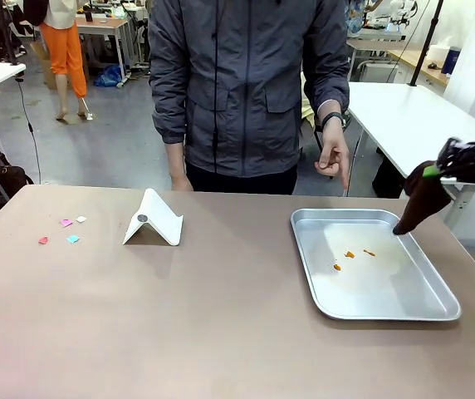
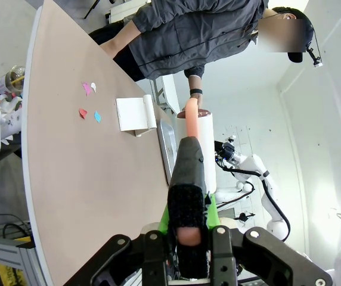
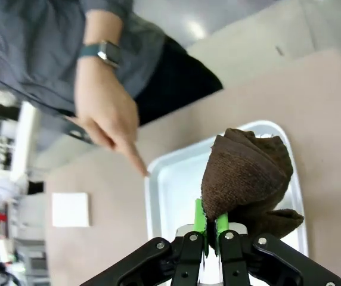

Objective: Clean the surface of the table.
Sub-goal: If a person points to the right, clean the right side of the table with your right hand, and if they point to the left, clean the left side with your left hand.

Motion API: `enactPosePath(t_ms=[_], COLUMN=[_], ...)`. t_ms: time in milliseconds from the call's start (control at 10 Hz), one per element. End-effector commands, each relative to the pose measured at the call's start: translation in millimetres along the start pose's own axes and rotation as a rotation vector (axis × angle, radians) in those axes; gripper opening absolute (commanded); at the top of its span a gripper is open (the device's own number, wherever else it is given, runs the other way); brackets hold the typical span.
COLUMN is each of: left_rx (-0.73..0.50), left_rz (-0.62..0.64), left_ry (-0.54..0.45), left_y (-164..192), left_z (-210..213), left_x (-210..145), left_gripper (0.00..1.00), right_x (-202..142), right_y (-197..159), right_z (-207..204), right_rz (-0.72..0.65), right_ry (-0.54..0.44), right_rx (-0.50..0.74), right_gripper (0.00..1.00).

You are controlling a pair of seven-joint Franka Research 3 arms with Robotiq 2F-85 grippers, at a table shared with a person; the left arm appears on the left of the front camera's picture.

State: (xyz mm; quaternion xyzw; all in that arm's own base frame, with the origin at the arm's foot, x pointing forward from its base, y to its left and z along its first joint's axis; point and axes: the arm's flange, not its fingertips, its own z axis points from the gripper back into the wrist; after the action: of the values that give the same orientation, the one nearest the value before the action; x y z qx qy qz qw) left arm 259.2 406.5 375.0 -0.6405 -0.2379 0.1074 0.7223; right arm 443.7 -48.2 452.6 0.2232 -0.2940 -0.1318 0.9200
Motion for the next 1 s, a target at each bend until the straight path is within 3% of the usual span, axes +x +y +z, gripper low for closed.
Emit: enactPosePath(t_ms=[0,100,400,900], left_rx=[-0.002,-0.002,-0.002,-0.002], left_rz=[-0.012,-0.012,-0.012,-0.012], left_ry=[-0.004,-0.004,-0.004,-0.004], left_y=[-3,-3,-3,-3], left_z=[2,2,2,2], left_x=[-2,-2,-2,-2], left_gripper=[0.23,0.23,0.23,0.23], right_x=[2,-5,-23,-47], right_y=[1,-5,-11,5], right_z=[-28,-44,-89,-140], right_rz=[0.090,0.123,0.122,0.146], right_ry=[0.075,0.094,0.199,0.262], right_rx=[-0.140,-0.221,-0.172,-0.116], right_gripper=[0.06,0.06,0.06,0.06])
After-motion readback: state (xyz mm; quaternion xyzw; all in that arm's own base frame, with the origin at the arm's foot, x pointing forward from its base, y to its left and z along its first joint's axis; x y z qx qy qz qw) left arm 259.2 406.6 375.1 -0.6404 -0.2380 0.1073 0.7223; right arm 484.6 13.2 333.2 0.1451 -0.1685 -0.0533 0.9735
